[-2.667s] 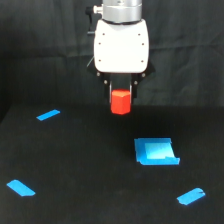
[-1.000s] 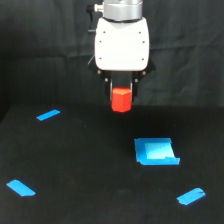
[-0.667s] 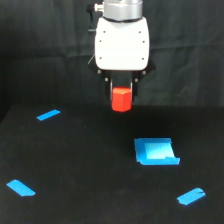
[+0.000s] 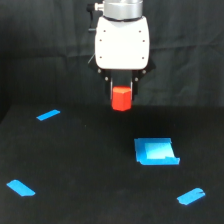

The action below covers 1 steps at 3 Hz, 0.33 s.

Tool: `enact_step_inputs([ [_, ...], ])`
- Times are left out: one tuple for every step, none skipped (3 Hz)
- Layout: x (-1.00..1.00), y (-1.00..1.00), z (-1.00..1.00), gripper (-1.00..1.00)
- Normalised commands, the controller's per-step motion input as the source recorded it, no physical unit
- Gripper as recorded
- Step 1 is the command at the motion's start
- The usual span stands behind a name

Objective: Pick up the red object from the table

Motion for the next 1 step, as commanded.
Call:
enact_step_inputs([
  [0.01, 0.04, 0.03, -1.00],
])
